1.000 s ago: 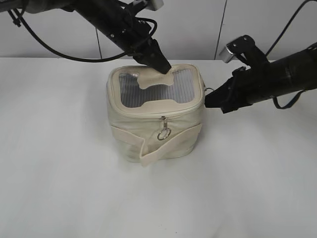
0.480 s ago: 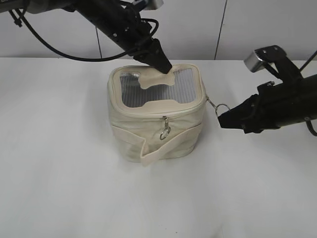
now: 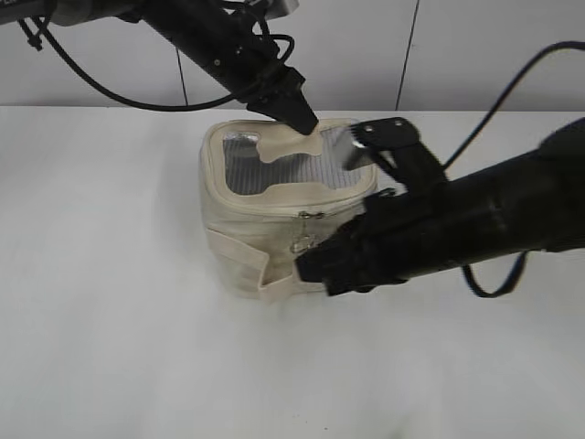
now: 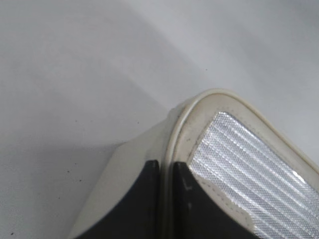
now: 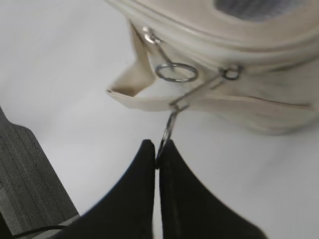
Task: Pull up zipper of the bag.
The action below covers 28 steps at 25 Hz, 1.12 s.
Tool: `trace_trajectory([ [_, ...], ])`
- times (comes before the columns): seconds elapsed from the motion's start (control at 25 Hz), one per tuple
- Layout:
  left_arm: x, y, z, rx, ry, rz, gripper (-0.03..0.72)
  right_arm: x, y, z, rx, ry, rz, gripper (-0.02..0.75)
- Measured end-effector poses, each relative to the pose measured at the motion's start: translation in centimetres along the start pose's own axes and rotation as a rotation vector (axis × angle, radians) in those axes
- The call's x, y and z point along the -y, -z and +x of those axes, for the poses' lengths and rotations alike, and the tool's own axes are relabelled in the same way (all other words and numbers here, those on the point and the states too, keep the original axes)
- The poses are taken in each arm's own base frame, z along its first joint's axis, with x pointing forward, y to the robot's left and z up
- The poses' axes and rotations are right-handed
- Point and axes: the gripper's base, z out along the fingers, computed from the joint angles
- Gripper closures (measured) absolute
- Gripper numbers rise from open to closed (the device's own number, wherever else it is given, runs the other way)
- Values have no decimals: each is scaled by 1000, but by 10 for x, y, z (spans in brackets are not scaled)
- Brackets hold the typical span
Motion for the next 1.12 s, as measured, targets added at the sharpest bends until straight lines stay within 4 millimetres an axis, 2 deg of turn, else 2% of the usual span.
trace_trajectory([
  [0.08,0,0,0,1,17,-3,649,-17,-20,-9,-6,12,-27,729],
  [0.16,0,0,0,0,28,-4,649,-26,-38,-17,-9,-2,-38,729],
  [0.32,-1,0,0,0,38,-5,644,-27,-48,-19,-27,-84,-51,717],
  [0.36,-1,0,0,2,43,-6,617,-26,-45,-19,-40,-92,-65,684],
  [0.44,-1,1,-3,29,66,-13,535,-22,-37,-17,-86,-140,-87,561],
  [0.48,-2,2,-3,38,81,-18,486,-19,-30,-17,-112,-155,-80,461],
  [0.52,-2,4,-5,46,93,-22,453,-14,-21,-17,-129,-171,-70,396],
  [0.6,1,11,-8,62,100,-39,437,-5,-1,-16,-177,-209,-27,302],
  [0.72,15,35,-16,103,87,-58,463,5,37,-18,-196,-232,48,272],
  [0.84,40,71,-17,131,75,-76,478,2,78,-16,-201,-242,113,265],
  [0.96,67,106,0,136,91,-129,482,-10,118,-10,-196,-202,190,265],
  [1.04,86,129,24,146,122,-187,482,-21,142,-1,-196,-167,232,265],
  [1.12,116,165,54,207,133,-260,482,-36,169,14,-153,-118,268,265],
])
